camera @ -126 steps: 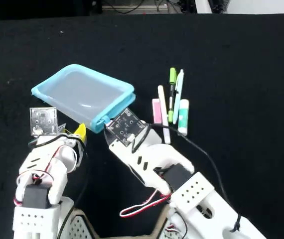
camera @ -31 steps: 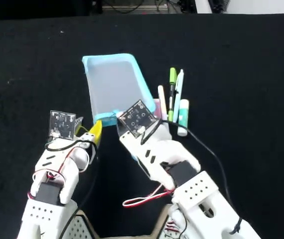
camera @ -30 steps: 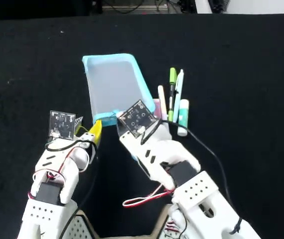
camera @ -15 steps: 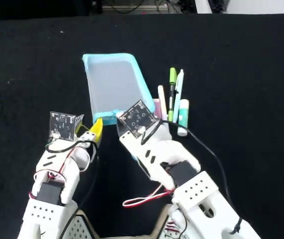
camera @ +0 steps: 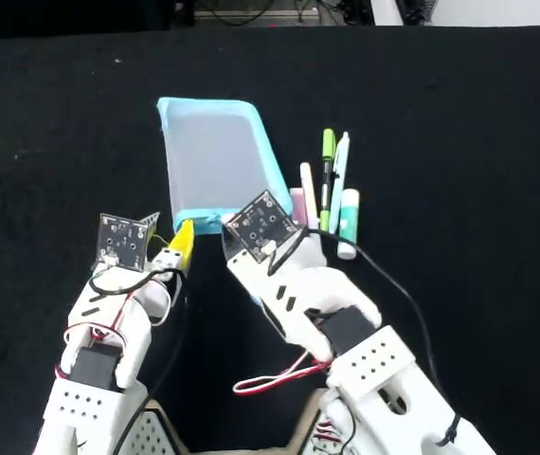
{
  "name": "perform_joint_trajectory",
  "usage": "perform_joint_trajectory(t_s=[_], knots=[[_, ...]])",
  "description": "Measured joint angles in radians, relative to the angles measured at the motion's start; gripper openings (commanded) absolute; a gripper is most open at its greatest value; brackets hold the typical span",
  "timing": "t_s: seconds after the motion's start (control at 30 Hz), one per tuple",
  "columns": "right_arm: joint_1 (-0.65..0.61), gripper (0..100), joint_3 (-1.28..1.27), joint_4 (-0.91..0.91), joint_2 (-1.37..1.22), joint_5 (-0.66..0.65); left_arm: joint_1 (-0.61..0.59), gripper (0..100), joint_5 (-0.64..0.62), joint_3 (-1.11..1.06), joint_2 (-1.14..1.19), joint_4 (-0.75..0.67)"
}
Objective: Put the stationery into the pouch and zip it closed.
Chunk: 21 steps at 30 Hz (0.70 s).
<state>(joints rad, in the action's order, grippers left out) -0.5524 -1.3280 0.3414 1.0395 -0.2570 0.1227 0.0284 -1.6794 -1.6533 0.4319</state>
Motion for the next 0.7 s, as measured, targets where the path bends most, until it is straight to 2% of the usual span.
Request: perform_joint_trajectory(t_s=[0.03,0.33,0.57,0.7], knots=[[0.0,1.0,0.0,0.0,0.0,0.0,0.0,3,0.0,0.0,0.0,0.0],[-0.003,1.0,-0.017,0.0,0.0,-0.002,-0.015,3,-0.003,0.0,0.0,0.011],[0.084,1.0,-0.017,0.0,0.0,-0.002,-0.201,3,-0.11,0.164,-0.002,0.282],[0.091,1.0,-0.017,0.0,0.0,-0.002,-0.226,3,-0.115,0.249,-0.002,0.393]])
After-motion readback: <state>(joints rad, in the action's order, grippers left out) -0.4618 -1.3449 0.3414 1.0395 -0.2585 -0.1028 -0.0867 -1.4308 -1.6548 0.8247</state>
